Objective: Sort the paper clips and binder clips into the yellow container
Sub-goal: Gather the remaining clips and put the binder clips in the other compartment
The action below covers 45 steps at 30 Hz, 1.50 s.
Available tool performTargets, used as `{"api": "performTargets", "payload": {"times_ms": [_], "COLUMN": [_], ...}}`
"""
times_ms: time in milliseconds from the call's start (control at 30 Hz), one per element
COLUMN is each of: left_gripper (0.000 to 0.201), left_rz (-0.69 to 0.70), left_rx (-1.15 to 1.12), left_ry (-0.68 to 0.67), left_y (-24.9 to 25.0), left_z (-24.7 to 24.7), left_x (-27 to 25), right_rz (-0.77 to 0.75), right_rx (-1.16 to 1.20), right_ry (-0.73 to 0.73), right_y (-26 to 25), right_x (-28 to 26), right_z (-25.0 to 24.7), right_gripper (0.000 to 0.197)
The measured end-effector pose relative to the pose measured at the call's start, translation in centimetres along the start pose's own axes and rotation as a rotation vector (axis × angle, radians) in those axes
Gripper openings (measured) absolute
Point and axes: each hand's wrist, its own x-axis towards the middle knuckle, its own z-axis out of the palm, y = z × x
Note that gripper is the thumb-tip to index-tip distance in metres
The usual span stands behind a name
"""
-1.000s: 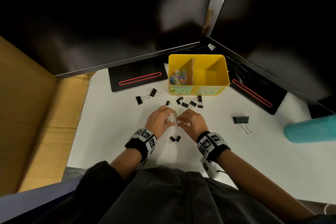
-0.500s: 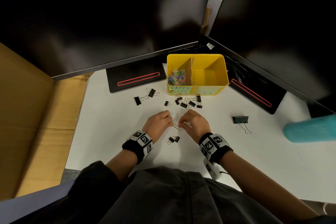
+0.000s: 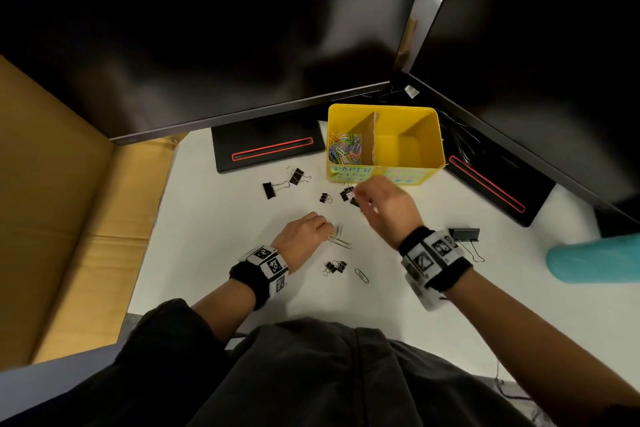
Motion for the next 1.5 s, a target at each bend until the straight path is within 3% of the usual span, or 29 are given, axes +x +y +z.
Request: {"api": "performTargets", "payload": {"times_ms": [100,233,300,367,433,500,567,700,867,967,1033,1133,1233,1333,1400,1500], "left_gripper": [0.026,0.019,0.021,0.02,0.018,0.014,0.011,0.011,0.014,0.008,0.01,0.016,0.037,0.024,0.008,0.009], "left_rz": [0.004,0.026,0.008,-0.091,-0.203,-0.263,-0.227,-0.115,-0.142,-0.106,-0.14,-0.322,-0.469,-0.454,-0.388,-0.302], "left_rx": [0.037,0.073,0.062,0.024,-0.084,-0.176,-0.19,-0.267,-0.265,-0.248,-0.229,-0.255,-0.349,-0.409,-0.401,-0.311], "left_ry": [-0.059,-0.141,-0.16,-0.119,0.028,0.244,0.417,0.579,0.476,0.509,0.485,0.349,0.174,0.177,0.188,0.166], "left_y": [0.2,0.3,-0.1,-0.8,-1.1,-0.7,0.3,2.0,1.8,1.0,-0.3,-2.5,-3.5,-3.9,-3.7,-3.5], "left_z": [-0.3,-1.3,-1.8,-2.3,-2.9,-4.1,-5.8,-9.2,-11.0,-10.2,-8.2,-5.1,-2.9,-1.5,-1.1,-1.1], "left_x": [0.4,0.6,0.4,0.2,-0.1,0.2,1.7,7.4,11.3,8.6,5.0,-0.4,-3.0,-3.1,-2.7,-2.5], "right_rz": [0.093,0.114,0.047,0.079,0.184,0.252,0.294,0.309,0.193,-0.032,-0.083,-0.017,0.038,0.093,0.169,0.243], "right_rx": [0.024,-0.059,-0.057,-0.036,-0.022,0.029,0.107,0.245,0.062,-0.157,-0.24,-0.179,-0.115,-0.047,-0.021,-0.016], "right_ry": [0.145,0.114,-0.014,-0.245,-0.476,-0.586,-0.553,-0.401,-0.379,-0.414,-0.389,-0.278,-0.047,0.144,0.161,0.011], "right_y": [-0.2,0.1,-0.2,-0.2,-0.1,0.3,0.5,1.1,1.5,1.3,1.8,1.8,0.7,0.6,1.3,2.6], "right_x": [4.4,6.1,4.0,1.0,-1.5,-3.1,-3.5,-3.7,-4.4,-5.6,-6.1,-5.2,-2.1,2.7,5.4,6.7], "right_z": [-2.0,-1.3,-0.2,1.1,2.2,3.0,3.5,4.1,4.1,4.1,4.0,2.8,0.5,-1.8,-2.5,-2.3], "right_gripper": [0.014,0.012,0.007,0.009,0.032,0.055,0.052,0.014,0.01,0.01,0.015,0.009,0.006,0.009,0.008,0.009]}}
